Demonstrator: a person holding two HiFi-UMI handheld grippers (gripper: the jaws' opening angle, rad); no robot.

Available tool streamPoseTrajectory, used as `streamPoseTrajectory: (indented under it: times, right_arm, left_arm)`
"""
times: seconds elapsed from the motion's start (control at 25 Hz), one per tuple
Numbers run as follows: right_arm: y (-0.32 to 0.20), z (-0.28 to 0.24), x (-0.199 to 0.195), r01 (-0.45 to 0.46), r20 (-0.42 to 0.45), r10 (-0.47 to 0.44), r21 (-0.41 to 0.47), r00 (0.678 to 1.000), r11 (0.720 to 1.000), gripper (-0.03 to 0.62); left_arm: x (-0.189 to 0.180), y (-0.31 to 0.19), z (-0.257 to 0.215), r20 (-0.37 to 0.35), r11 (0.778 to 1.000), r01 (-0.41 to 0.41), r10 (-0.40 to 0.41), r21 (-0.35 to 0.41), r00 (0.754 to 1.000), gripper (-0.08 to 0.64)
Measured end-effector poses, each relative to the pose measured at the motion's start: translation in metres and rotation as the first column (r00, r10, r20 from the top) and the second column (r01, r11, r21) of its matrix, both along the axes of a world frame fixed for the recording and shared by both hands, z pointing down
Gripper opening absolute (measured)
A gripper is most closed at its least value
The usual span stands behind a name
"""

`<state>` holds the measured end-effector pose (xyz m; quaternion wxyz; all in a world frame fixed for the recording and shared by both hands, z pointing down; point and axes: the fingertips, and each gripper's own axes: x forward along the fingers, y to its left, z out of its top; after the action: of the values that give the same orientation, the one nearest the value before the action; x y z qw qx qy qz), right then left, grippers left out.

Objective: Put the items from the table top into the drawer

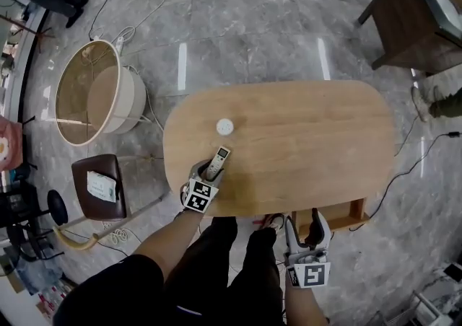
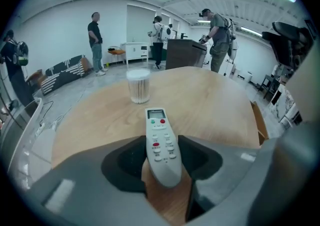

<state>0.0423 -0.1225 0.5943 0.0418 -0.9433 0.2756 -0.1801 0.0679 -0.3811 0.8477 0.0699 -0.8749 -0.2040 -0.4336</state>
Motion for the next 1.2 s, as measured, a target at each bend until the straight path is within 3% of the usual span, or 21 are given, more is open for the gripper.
streamPoseTrajectory:
  times: [0.32,0.6,0.84,1.2]
  right_arm:
    - [0.062,-0.005,-0.018,-0.171,0.003,0.171,-0.023,0.985,0.985,0.287]
    - [0.117,-0.001,-0.046,-0.317,-0.009,0.317,-0.020,0.949,0.948,0.285]
    - [0.161,0.004,-0.070,-0.379,-0.006,0.379,-0.011,0.925,0.925,0.284]
    - [0.227,-0.005,-0.095,-0.470,-0.020,0.471,0.040,0.882,0.882,0.284]
  left_arm:
    - [0.017,0.078,-0.021,-0.014,0.977,-0.215,0.215,-0.006,0.977,0.207]
    - [0.026,0.160,-0.032,-0.053,0.910,-0.414,0.414,-0.004,0.909,0.208]
    - [0.011,0.226,-0.036,-0.069,0.858,-0.513,0.512,-0.006,0.856,0.207]
    - [-0.006,0.318,-0.050,-0.102,0.812,-0.582,0.576,-0.045,0.811,0.206]
